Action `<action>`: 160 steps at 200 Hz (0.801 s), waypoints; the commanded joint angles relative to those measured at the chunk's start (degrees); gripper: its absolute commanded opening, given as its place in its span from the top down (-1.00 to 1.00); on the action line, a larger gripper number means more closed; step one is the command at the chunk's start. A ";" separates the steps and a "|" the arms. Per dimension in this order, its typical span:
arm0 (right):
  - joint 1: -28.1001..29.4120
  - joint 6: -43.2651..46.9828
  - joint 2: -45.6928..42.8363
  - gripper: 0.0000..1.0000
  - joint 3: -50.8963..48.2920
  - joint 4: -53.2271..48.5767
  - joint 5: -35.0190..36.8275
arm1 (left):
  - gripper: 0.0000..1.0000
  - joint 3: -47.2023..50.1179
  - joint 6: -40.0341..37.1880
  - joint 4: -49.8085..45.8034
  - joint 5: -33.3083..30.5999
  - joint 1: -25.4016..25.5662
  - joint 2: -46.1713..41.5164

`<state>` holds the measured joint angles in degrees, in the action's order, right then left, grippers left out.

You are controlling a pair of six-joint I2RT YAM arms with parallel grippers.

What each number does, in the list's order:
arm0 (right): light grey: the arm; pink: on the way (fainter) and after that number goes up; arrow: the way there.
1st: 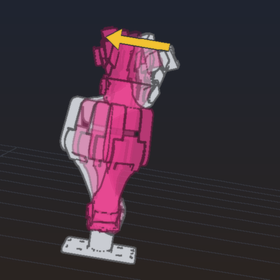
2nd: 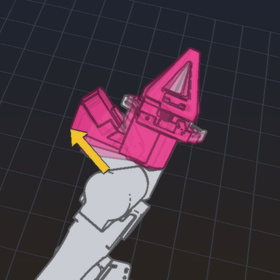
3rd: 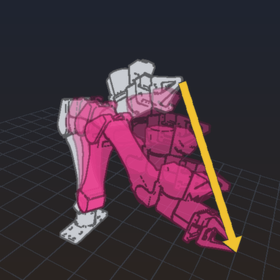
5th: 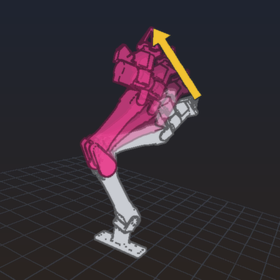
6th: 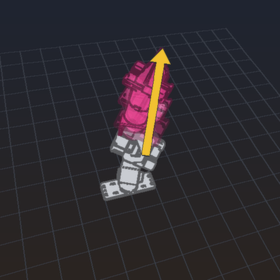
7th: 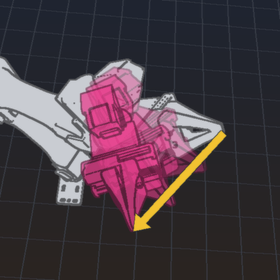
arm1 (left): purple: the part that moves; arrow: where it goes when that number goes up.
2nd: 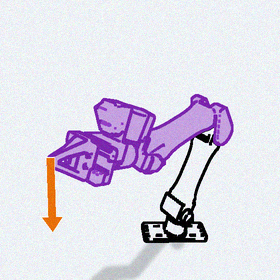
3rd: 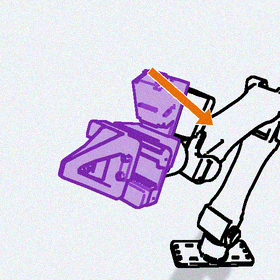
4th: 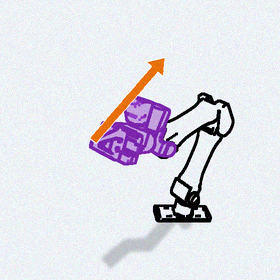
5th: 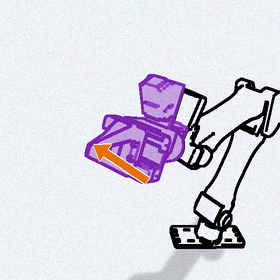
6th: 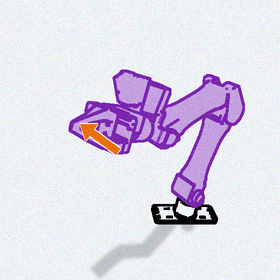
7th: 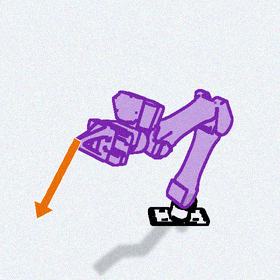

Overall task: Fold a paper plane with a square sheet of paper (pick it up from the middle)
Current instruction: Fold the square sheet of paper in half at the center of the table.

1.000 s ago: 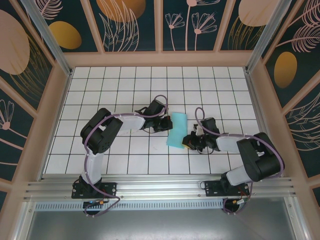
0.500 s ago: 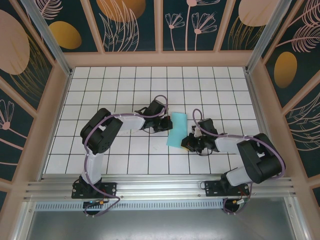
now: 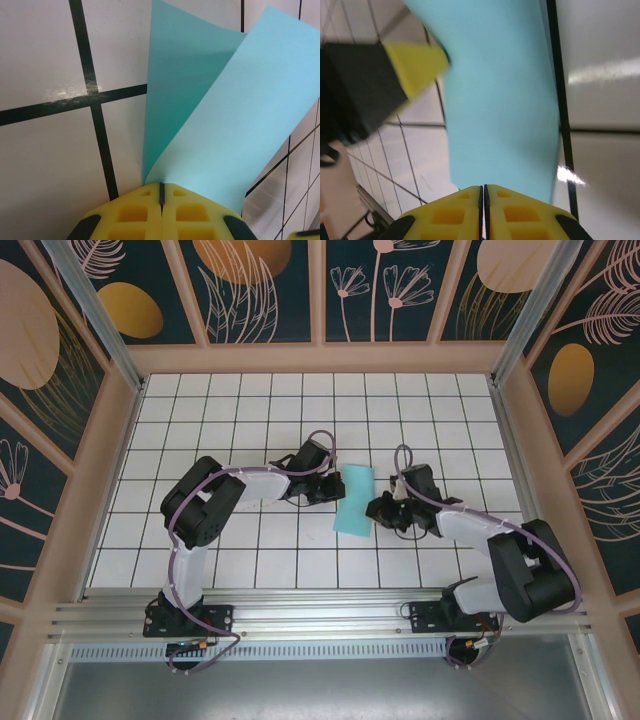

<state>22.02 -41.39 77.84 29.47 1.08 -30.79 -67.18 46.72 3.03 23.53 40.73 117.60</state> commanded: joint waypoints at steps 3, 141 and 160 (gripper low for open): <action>-2.14 2.08 4.43 0.73 5.28 3.10 0.60 | 1.00 2.31 -1.44 -5.39 -3.39 0.27 2.37; -5.32 5.26 19.45 0.72 4.57 7.86 -1.03 | 1.00 1.44 -1.83 -6.28 -3.14 0.29 3.34; -5.49 5.59 16.87 0.71 5.59 5.64 -0.87 | 1.00 1.59 -1.89 -6.27 -3.11 0.28 3.31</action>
<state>16.67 -36.77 94.98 35.57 8.82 -32.99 -67.20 46.50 3.01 23.55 40.73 117.60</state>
